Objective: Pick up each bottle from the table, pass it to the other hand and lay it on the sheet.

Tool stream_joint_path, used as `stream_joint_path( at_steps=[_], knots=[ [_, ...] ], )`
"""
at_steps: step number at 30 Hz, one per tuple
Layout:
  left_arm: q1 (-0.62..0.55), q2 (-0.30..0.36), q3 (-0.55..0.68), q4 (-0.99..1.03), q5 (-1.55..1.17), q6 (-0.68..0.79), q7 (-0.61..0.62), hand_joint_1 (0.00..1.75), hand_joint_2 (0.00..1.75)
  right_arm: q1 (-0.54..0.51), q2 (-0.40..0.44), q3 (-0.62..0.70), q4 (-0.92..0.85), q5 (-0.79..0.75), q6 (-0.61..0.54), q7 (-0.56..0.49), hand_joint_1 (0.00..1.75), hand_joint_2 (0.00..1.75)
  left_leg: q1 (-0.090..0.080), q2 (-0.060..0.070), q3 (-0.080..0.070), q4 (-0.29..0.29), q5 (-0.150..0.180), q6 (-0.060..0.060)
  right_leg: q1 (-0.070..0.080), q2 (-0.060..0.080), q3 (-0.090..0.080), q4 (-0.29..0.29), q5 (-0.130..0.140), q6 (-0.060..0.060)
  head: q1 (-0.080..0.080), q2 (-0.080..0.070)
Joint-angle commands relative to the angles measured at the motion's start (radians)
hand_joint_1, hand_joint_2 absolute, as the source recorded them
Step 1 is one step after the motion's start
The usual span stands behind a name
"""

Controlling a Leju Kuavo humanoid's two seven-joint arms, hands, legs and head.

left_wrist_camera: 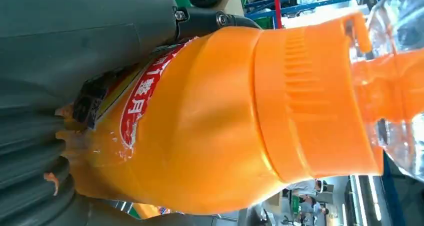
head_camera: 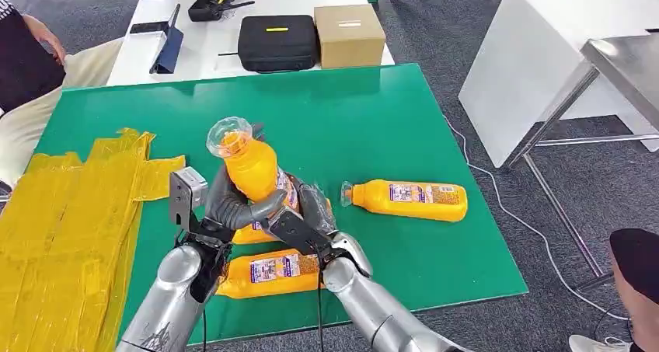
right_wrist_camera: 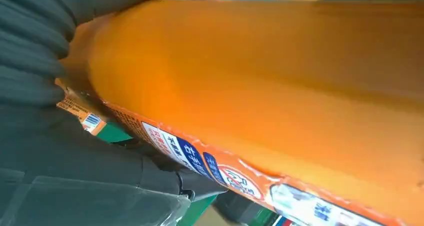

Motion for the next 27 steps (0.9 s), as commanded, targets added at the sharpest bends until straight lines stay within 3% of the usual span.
stream_joint_path(
  at_steps=[1,5,6,7,25,26,27],
  knots=[
    [-0.029,0.007,-0.070,0.029,0.001,-0.004,0.007,0.00,1.75,-0.020,-0.017,0.023,-0.044,-0.008,0.018,0.003,1.75,1.75,0.000,-0.001,0.002,0.000,-0.001,-0.002,0.000,-0.003,0.002,0.000,-0.001,0.000,0.000,0.000],
    [-0.016,0.007,-0.055,0.010,0.011,0.001,-0.003,0.00,1.75,-0.009,-0.023,0.018,-0.068,-0.014,0.026,0.007,1.75,1.75,0.000,-0.001,0.002,-0.001,-0.001,-0.002,0.000,-0.003,0.002,0.000,-0.001,0.000,0.000,0.000],
    [-0.015,0.007,-0.053,0.009,0.012,0.001,-0.005,0.66,1.75,-0.005,-0.023,0.016,-0.071,-0.017,0.027,0.007,1.75,1.75,0.000,-0.001,0.001,0.000,0.000,-0.002,0.000,-0.002,0.001,0.000,-0.001,0.000,0.000,0.000],
    [-0.015,0.007,-0.052,0.009,0.012,0.002,-0.006,1.75,1.75,-0.002,-0.024,0.015,-0.074,-0.019,0.028,0.007,1.75,1.75,0.000,-0.001,0.002,-0.001,-0.001,-0.002,0.000,-0.003,0.002,-0.001,-0.001,0.000,0.000,0.000],
    [0.004,0.022,0.026,-0.032,0.061,-0.008,-0.043,1.75,1.75,0.058,-0.054,-0.010,-0.215,-0.068,0.027,0.014,1.75,1.75,0.000,0.000,0.001,-0.001,0.000,-0.001,0.000,-0.001,0.001,-0.001,0.000,0.000,0.000,0.000],
    [0.008,0.025,0.037,-0.042,0.063,-0.007,-0.044,1.75,1.75,0.059,-0.054,-0.014,-0.219,-0.068,0.023,0.016,1.57,1.75,0.000,0.000,0.002,-0.001,-0.001,-0.002,0.000,-0.002,0.002,-0.001,-0.001,0.000,0.000,0.000],
    [0.016,0.033,0.060,-0.063,0.066,0.000,-0.051,1.75,1.75,0.067,-0.057,-0.017,-0.231,-0.060,0.005,0.009,0.17,1.75,0.000,0.001,0.002,-0.001,-0.001,-0.002,0.000,-0.001,0.002,-0.001,-0.001,0.000,0.000,0.000]
  ],
)
